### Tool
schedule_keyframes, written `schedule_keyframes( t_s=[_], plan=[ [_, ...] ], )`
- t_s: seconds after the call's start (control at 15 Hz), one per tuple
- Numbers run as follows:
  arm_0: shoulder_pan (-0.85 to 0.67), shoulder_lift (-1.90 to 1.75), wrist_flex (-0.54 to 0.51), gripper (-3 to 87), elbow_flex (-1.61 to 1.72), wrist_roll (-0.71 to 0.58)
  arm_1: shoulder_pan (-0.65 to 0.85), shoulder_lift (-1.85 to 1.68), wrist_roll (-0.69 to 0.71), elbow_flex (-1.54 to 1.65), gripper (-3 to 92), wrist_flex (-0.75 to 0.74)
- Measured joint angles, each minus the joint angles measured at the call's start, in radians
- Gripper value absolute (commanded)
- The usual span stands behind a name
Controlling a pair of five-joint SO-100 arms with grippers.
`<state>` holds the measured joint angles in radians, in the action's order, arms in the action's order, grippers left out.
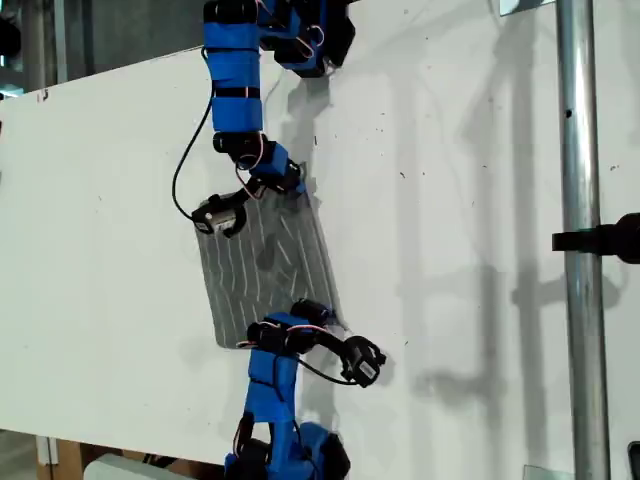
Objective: Grasp corners of a towel and fold twice.
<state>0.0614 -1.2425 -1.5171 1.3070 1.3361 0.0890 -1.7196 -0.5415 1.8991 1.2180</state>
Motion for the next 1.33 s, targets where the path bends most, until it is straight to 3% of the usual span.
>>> schedule_keyframes(
  t_s=[0.2,0.33,0.53,0.8,0.93,1.13,1.33],
  plan=[
    [0.195,-0.020,-0.052,-0.7,-0.109,0.186,-0.319,-0.072,-0.198,-0.060,-0.3,0.054],
    [0.210,-0.083,-0.069,-0.7,-0.089,0.218,-0.345,-0.074,-0.199,-0.103,-0.3,0.060],
    [0.035,-0.143,-0.054,-0.7,0.018,0.052,-0.118,-0.074,-0.063,-0.103,-0.3,0.058],
    [-0.417,-0.147,0.025,-0.7,0.038,-0.360,0.388,-0.018,0.207,-0.117,-0.3,-0.075],
    [-0.615,-0.147,0.031,-0.7,-0.051,-0.515,0.534,-0.015,0.278,-0.163,-0.3,-0.138],
    [-0.684,-0.219,0.015,-0.7,-0.046,-0.543,0.520,-0.025,0.291,-0.166,-0.3,-0.150],
    [-0.657,-0.281,0.153,-0.7,0.239,-0.472,0.426,-0.017,0.238,-0.012,-0.3,-0.242]
  ],
)
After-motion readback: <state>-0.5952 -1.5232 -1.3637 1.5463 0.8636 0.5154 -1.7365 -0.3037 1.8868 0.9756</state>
